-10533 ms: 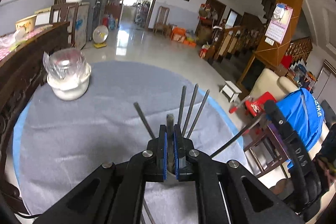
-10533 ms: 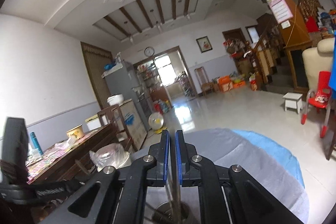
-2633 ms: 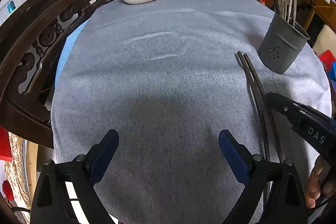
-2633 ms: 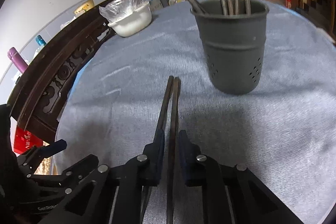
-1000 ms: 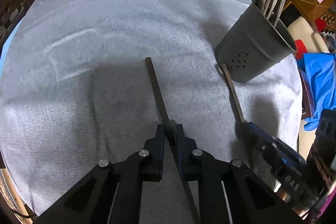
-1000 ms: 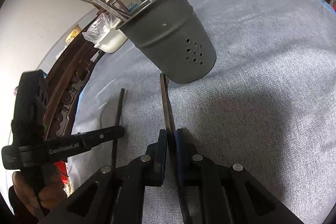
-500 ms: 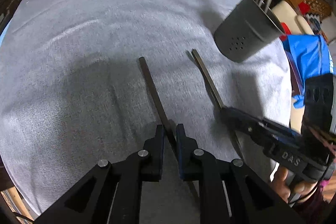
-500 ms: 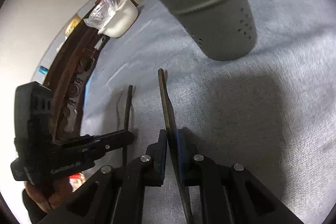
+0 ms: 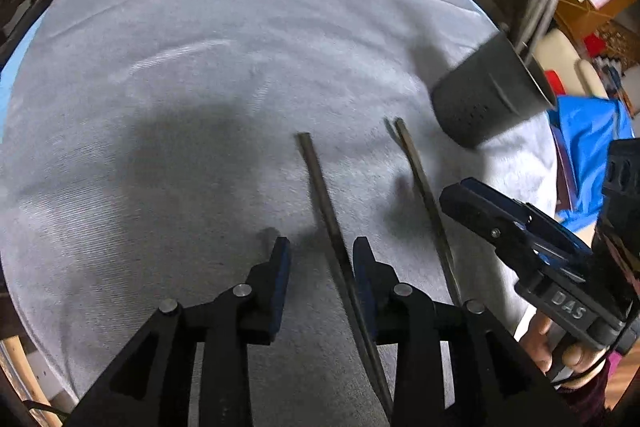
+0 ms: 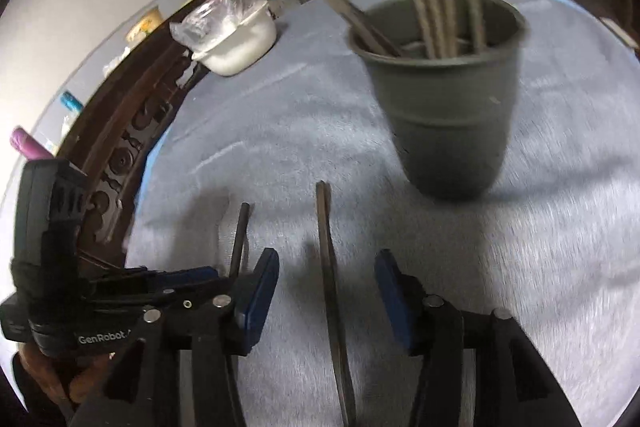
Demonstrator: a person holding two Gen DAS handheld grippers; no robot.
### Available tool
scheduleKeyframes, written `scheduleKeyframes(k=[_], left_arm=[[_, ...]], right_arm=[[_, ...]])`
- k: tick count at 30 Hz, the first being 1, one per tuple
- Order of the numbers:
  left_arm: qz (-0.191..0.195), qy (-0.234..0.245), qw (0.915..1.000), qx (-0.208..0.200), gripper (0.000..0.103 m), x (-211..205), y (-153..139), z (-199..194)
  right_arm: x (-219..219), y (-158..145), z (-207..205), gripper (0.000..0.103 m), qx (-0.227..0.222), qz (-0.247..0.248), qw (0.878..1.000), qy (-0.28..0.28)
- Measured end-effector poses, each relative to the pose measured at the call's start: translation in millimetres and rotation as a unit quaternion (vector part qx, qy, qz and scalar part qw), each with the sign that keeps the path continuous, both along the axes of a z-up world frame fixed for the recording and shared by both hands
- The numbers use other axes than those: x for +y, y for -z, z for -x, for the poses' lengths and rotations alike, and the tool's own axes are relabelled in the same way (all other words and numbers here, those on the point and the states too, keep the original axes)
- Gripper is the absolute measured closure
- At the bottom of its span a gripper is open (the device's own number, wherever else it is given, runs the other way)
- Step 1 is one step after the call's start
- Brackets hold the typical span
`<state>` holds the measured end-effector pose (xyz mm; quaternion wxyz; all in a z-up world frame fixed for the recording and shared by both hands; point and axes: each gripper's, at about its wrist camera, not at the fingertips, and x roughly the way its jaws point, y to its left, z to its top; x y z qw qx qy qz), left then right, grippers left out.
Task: Organize utensils
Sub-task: 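Lift the held chopsticks off the cloth with both grippers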
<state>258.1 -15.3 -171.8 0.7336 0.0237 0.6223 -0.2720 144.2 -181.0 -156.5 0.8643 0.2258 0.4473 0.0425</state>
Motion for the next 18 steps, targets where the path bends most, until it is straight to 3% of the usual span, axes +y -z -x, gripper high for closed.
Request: scheduleKeyframes(k=[9, 11, 18], left_arm=[[0.004, -0.057, 0.9983, -0.002, 0.071, 46, -15, -2], [0.009, -0.059, 0.9982, 0.002, 0.071, 45, -23, 16], [0.011, -0.059, 0.9981, 0.017, 0.071, 34, -25, 12]], right_arm=[[11, 11, -20, 0.087, 0.041, 0.037, 0.998, -0.011], [11, 15, -23, 0.091, 0.045, 0.031, 0.998, -0.006], [4, 17, -17, 0.093, 0.044, 0.020, 0.999, 0.003]])
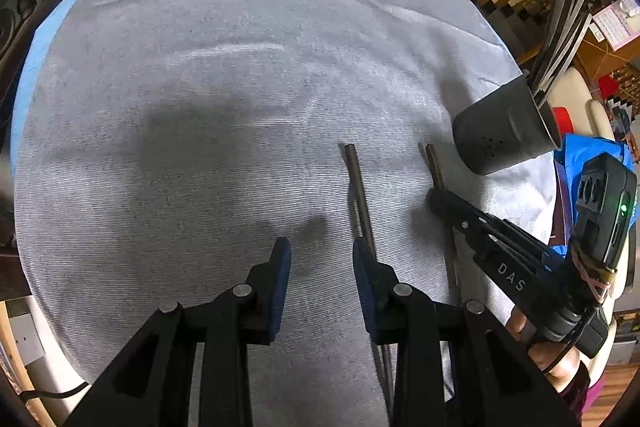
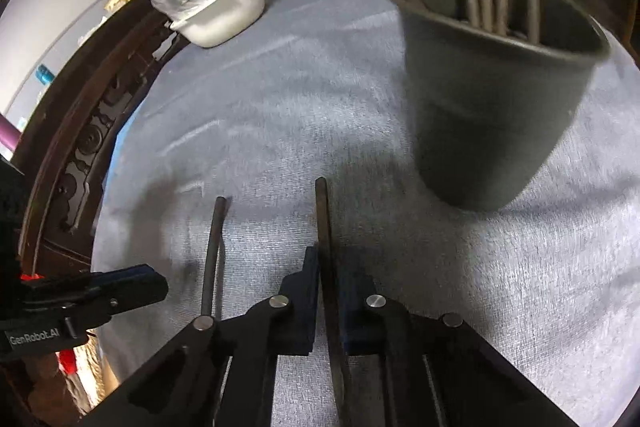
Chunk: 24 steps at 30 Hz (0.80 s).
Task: Organize utensils
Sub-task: 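Lift the held chopsticks off the cloth with both grippers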
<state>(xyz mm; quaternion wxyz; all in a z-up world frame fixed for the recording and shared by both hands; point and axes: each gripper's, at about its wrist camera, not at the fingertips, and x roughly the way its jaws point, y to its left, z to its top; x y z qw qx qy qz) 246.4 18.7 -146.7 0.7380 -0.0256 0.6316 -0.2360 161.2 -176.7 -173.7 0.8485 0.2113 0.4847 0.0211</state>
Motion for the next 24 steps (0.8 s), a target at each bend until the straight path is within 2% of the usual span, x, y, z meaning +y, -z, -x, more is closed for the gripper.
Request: scheduleKeyframes(k=[6, 10, 13, 18, 22, 24], left_arm=[[-0.024, 0.005, 0.9996, 0.012, 0.070, -32, 14, -2], [-0.050, -0.005, 0.9986, 0.017, 0.063, -51, 22, -7], [-0.067, -0.011, 0.9975, 0.021, 0.063, -58, 25, -8], [-0.079, -0.025, 0.9964, 0.016, 0.063, -65, 24, -12], [-0.096, -0.017, 0.9952, -0.002, 0.063, -83, 27, -15], [-0.101, -0.018, 0.9947, -0.008, 0.068, -89, 29, -15]], right_arm=[[-19, 2, 10, 0.093, 0.007, -0.018, 1.000, 0.013], [-27, 4, 16, 0.093, 0.009, -0.025, 1.000, 0.015], [-31, 5, 19, 0.094, 0.008, -0.033, 0.999, 0.016], [-34, 7, 20, 0.094, 0.004, -0.042, 0.999, 0.015], [-35, 7, 23, 0.094, -0.004, -0.047, 0.999, 0.015], [-37, 8, 24, 0.094, -0.006, -0.051, 0.999, 0.015]])
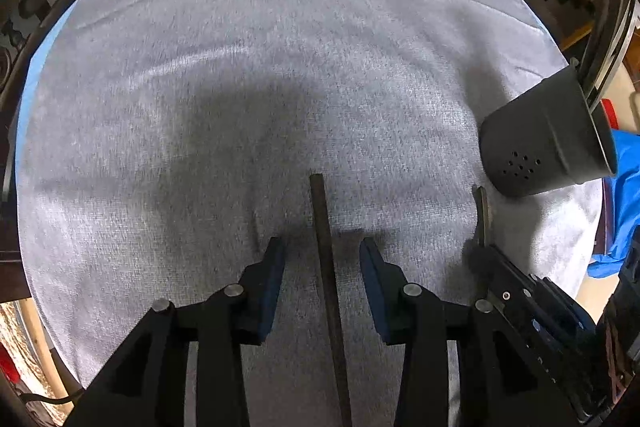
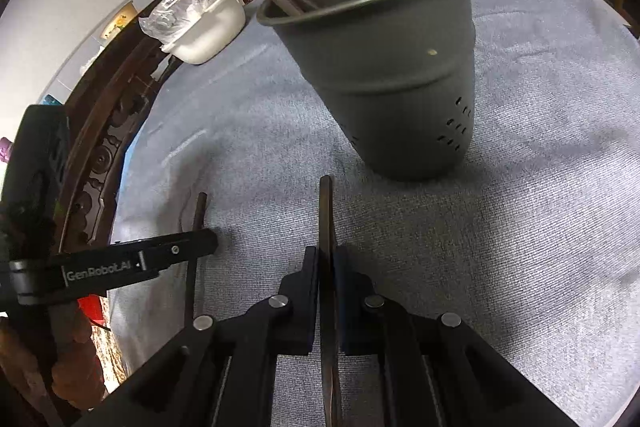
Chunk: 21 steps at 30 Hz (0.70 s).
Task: Organize utensils
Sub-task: 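Lift the held chopsticks off the cloth with both grippers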
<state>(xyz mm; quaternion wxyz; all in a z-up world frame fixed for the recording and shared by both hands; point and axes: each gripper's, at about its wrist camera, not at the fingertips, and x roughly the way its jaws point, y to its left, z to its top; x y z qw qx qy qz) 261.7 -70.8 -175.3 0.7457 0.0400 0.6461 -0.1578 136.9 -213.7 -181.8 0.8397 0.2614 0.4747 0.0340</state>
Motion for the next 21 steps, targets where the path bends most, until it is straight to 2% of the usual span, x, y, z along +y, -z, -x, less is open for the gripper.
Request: scheduleKeyframes(k=[4, 10, 13, 21], left_arm=[[-0.005, 0.003, 1.0000, -0.008, 0.092, -10, 2, 1], [0.003, 0.012, 0.9998, -0.016, 0.094, -14, 2, 8], [0.011, 0.014, 0.9997, -0.014, 0.094, -3, 0, 15], [0.007, 0.027, 0.9984, -0.049, 0.094, 6, -17, 31]], right_arm=[[0, -1, -1, 0.094, 0.004, 0.005, 1.000, -0.005], [6, -5, -12, 0.092, 0.027, 0.026, 0.999, -0.014], [11, -7, -20, 0.092, 0.038, 0.045, 0.998, -0.017], [25, -9, -26, 0.095, 0.015, 0.106, 0.994, -0.026]])
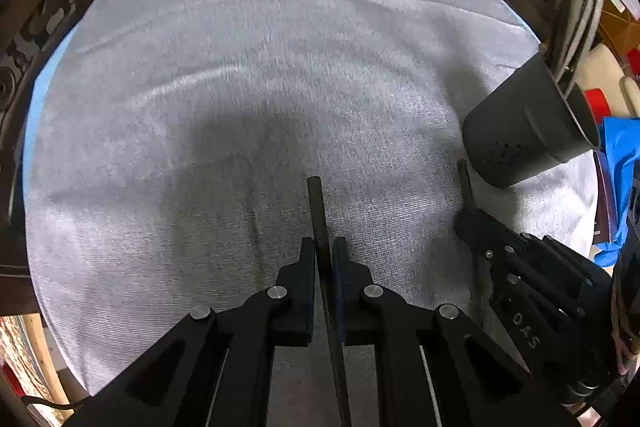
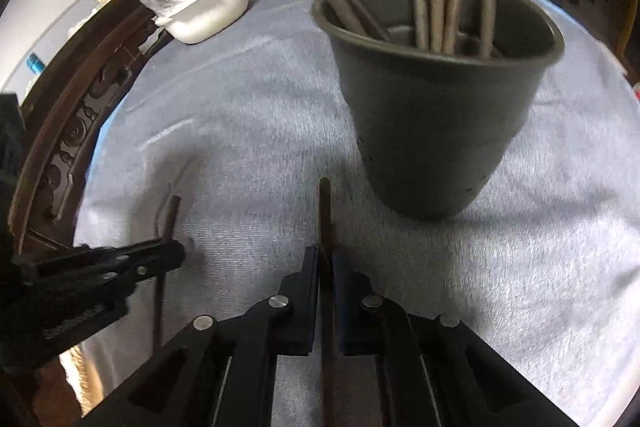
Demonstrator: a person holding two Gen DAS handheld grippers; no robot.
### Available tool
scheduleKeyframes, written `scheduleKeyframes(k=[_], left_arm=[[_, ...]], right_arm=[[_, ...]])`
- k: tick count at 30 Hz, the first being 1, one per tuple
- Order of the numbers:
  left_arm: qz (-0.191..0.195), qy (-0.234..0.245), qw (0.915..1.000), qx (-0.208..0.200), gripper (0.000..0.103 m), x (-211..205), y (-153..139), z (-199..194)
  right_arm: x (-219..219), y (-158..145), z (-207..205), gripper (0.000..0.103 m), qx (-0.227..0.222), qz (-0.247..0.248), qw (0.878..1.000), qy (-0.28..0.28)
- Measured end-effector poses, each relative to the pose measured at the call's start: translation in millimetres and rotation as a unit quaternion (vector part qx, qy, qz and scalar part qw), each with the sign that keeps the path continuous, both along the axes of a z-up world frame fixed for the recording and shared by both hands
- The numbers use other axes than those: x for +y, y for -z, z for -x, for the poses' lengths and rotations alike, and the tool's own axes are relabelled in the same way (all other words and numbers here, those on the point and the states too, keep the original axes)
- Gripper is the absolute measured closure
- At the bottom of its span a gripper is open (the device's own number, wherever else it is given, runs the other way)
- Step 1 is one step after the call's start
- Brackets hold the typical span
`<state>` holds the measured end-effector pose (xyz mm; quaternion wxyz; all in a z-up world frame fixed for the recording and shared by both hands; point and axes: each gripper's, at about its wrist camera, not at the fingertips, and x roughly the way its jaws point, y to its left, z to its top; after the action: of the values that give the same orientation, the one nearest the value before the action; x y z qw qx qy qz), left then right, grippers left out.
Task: Organize utensils
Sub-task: 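Lift the held chopsticks off the cloth with both grippers, then raise both held chopsticks upright and carry them over the grey cup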
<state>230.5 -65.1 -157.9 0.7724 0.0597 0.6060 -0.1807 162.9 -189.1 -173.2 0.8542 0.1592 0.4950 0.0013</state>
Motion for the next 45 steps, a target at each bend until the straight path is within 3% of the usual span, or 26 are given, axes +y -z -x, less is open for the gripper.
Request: scheduleKeyframes(k=[6, 12, 19, 28, 40, 42, 45], left_arm=[[-0.011, 0.016, 0.9985, -0.051, 0.094, -3, -20, 17], [-0.011, 0.023, 0.9958, -0.088, 0.094, -1, -41, 28], [0.002, 0.019, 0.9935, -0.113, 0.095, 4, -63, 31], [0.013, 0.016, 0.9885, -0.150, 0.096, 0, -93, 43], [0.037, 0.020, 0.9841, -0.173, 0.096, -3, -123, 50], [0.038, 0.018, 0.9855, -0.164, 0.096, -2, -120, 45], [0.039, 0.000, 0.9923, -0.118, 0.096, 9, -103, 32]], right_arm=[[0, -6, 6, 0.096, -0.016, -0.008, 1.000, -0.001], [-6, -30, 16, 0.096, -0.064, -0.033, 0.997, 0.001], [-19, -62, 32, 0.096, -0.129, -0.086, 0.988, 0.005], [-31, -88, 53, 0.096, -0.188, -0.109, 0.976, 0.017], [-36, -88, 66, 0.096, -0.209, -0.121, 0.970, 0.022], [-38, -86, 67, 0.096, -0.208, -0.122, 0.970, 0.025], [-42, -81, 69, 0.096, -0.200, -0.125, 0.971, 0.027]])
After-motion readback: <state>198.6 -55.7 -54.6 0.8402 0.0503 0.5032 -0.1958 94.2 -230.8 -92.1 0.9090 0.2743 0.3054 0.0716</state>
